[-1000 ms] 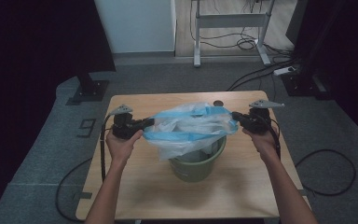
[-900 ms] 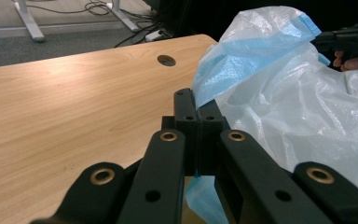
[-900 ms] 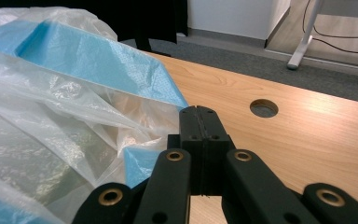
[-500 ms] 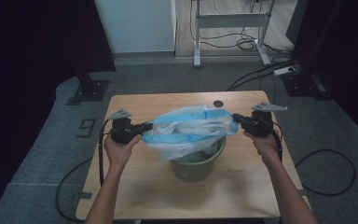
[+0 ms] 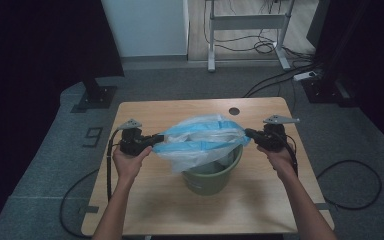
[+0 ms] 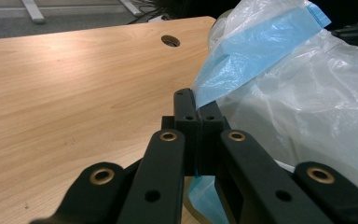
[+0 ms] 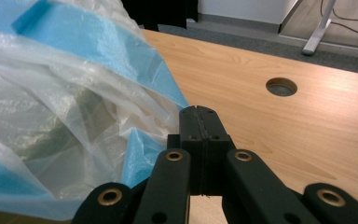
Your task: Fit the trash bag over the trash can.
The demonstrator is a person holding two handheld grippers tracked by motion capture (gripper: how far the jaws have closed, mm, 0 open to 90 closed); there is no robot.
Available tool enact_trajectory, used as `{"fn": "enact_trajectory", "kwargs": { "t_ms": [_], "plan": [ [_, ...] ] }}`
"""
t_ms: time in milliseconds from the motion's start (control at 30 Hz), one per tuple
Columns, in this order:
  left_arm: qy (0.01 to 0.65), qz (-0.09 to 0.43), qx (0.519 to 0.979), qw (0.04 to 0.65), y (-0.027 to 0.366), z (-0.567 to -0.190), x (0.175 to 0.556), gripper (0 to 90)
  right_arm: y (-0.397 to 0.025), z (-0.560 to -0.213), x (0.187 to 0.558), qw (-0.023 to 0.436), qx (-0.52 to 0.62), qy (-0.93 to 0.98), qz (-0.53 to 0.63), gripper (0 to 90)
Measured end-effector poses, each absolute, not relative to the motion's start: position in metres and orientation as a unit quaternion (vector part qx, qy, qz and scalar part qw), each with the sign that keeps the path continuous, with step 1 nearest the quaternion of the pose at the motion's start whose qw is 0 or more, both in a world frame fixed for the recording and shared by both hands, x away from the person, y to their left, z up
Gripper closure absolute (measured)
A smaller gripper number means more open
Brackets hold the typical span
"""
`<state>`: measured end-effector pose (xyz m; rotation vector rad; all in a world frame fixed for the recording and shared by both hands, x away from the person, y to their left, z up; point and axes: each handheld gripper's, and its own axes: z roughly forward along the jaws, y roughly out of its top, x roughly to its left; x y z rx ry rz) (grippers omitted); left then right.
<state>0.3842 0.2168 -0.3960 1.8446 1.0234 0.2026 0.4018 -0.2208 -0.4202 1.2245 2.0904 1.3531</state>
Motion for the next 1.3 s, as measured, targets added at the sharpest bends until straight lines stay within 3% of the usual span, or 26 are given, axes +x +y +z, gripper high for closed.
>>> {"fn": "enact_trajectory", "kwargs": {
  "t_ms": [100, 200, 400, 700, 1300],
  "plan": [
    [0.422, 0.082, 0.758, 0.490, 0.217, -0.398, 0.384, 89.9, -0.223, -0.420, 0.401, 0.180, 0.436, 0.736, 0.485, 83.1],
    [0.422, 0.081, 0.758, 0.491, 0.216, -0.398, 0.384, 89.9, -0.232, -0.403, 0.393, 0.211, 0.445, 0.704, 0.512, 57.8],
    [0.421, 0.083, 0.758, 0.492, 0.215, -0.396, 0.383, 89.9, -0.236, -0.370, 0.374, 0.211, 0.409, 0.697, 0.550, 45.9],
    [0.423, 0.081, 0.758, 0.491, 0.213, -0.396, 0.383, 89.7, -0.201, -0.360, 0.349, 0.126, 0.293, 0.759, 0.568, 39.4],
    [0.423, 0.081, 0.758, 0.491, 0.214, -0.395, 0.383, 89.7, -0.183, -0.359, 0.332, 0.088, 0.240, 0.771, 0.584, 35.1]
  ]
}}
